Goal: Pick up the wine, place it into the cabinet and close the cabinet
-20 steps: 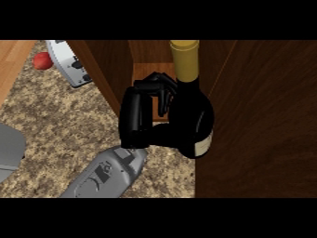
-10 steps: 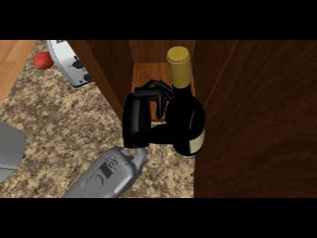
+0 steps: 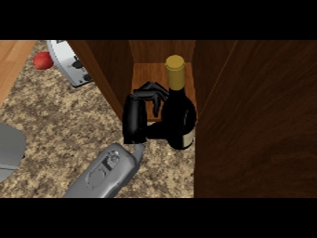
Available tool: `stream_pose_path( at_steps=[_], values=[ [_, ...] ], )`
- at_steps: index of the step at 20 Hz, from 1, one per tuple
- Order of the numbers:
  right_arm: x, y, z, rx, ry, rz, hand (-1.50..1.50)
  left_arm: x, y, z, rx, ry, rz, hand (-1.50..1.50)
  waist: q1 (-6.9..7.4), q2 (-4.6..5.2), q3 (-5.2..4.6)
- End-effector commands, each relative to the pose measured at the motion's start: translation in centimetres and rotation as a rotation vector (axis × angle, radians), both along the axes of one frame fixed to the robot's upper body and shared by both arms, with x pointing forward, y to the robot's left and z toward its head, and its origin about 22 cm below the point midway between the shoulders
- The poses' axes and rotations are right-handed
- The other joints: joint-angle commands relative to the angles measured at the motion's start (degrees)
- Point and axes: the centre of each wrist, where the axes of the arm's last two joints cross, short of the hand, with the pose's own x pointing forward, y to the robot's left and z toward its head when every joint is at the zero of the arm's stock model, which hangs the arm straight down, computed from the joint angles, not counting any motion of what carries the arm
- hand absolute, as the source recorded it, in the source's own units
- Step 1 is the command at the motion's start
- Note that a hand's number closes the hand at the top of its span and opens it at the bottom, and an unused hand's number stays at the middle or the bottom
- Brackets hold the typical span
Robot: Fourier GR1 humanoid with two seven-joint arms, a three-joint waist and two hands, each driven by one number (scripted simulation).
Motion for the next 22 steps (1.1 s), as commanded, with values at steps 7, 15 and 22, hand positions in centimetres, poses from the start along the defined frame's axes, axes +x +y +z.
stream_pose_path(
  at_steps=[7, 15, 22],
  values=[
    [-3.0, 0.7, 1.4, 0.043, -0.055, 0.041, -1.5, 3.6, 1.7, -0.2, -0.02, -0.032, 0.046, 1.5, -0.05, 0.05, -0.02],
    [-1.8, -0.6, 0.5, 0.035, -0.044, 0.043, -1.5, 6.4, 3.5, 0.0, -0.034, 0.036, 0.028, 1.5, -0.1, 0.15, 0.0],
    [-2.3, 0.2, -0.7, 0.078, -0.054, 0.033, -1.5, 6.5, 2.7, -1.3, -0.02, 0.079, 0.034, 1.5, -0.19, 0.09, 0.02]
  ],
)
